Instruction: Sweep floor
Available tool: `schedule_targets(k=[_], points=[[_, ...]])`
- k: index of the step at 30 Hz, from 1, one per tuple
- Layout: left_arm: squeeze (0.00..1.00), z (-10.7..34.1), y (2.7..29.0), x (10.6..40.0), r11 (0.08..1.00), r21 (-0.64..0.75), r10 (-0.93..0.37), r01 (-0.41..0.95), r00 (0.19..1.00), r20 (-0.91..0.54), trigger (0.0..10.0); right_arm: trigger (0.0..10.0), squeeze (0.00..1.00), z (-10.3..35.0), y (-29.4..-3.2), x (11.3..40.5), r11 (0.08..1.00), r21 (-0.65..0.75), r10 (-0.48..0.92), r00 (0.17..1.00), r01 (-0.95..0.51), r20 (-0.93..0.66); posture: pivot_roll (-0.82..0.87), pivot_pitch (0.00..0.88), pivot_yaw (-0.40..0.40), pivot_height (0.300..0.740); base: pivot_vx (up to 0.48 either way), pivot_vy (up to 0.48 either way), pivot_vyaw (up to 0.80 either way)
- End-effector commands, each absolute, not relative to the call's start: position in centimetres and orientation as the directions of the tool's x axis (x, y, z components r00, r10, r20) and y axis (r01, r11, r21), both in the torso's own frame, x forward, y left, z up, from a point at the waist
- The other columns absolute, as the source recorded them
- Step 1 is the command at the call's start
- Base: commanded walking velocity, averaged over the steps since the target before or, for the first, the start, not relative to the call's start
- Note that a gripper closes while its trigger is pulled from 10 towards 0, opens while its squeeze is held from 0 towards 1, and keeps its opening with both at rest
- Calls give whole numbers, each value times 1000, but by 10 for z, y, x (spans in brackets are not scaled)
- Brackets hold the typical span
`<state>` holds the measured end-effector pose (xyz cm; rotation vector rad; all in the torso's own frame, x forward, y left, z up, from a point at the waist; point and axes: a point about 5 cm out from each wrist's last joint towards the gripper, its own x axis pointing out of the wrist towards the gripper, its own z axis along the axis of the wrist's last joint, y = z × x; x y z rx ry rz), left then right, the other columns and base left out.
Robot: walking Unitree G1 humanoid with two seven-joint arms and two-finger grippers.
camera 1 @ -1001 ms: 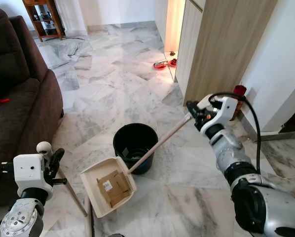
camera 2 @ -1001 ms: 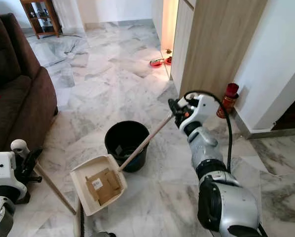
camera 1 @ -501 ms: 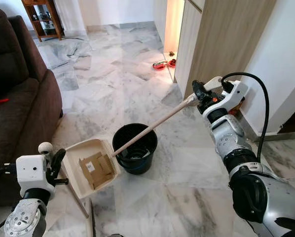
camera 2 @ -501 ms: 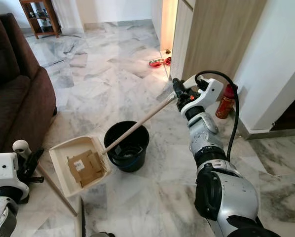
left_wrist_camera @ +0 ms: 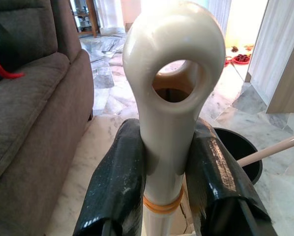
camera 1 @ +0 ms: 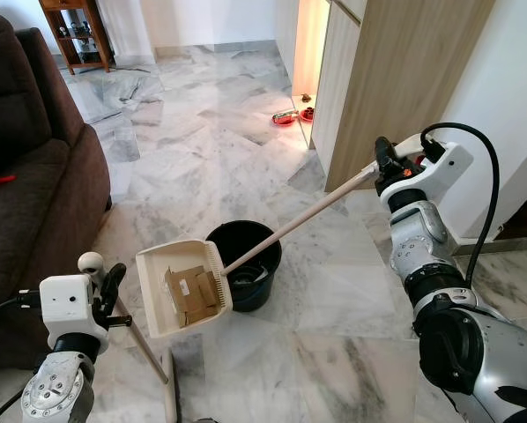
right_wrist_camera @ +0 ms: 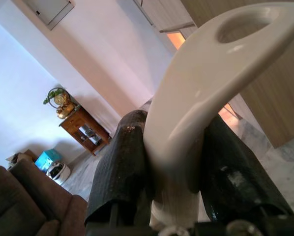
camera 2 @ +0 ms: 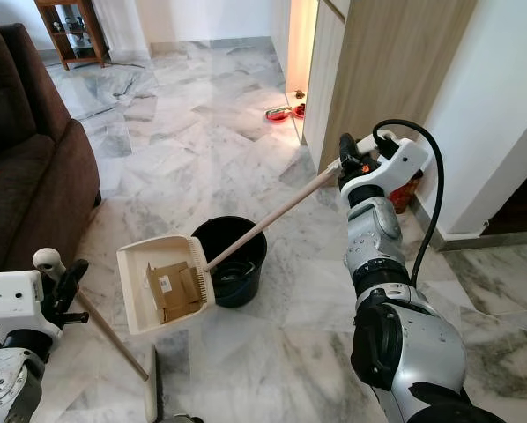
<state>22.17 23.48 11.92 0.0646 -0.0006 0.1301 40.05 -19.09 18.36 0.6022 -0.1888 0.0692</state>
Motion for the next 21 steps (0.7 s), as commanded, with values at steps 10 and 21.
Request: schedule_targets(k=[10,21], points=[[0,131,239,225,986,55,152,-156,986,75,10000,10000,0,221,-198,407,769,622,-75,946,-145,314,238,56,-19,740,0,0,0],[0,124,241,229,977,87,188,-195,979,76,10000,10000,0,222,-203,405,825,555,-109,937,-102,333,232,51,-19,740,0,0,0]])
